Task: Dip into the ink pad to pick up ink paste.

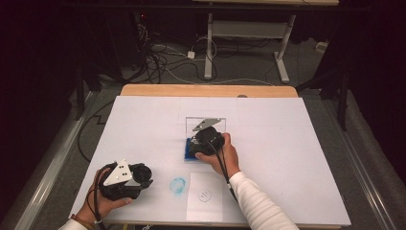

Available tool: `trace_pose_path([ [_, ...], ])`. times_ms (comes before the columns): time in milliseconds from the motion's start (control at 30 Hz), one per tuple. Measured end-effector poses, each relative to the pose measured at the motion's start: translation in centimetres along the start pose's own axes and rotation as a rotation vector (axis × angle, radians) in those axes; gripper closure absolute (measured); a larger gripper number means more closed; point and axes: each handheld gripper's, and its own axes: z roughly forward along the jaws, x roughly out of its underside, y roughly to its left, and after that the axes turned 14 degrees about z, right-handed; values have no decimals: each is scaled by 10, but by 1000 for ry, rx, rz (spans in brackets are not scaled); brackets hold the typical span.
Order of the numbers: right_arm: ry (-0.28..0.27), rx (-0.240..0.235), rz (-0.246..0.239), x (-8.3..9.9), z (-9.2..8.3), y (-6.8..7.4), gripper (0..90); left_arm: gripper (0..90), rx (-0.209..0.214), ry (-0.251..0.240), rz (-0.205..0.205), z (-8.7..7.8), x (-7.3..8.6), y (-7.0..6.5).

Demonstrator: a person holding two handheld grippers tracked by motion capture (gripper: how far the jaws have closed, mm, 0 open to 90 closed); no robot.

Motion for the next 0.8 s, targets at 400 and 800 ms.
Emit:
trace_pose_path([
  [400,-27,15,-11,6,0,2,569,362,-1,-1,4,-1,-1,0],
  [800,-14,-1,-11,2,-1,-2,570,363,-9,-9,-6,-4,2,2],
])
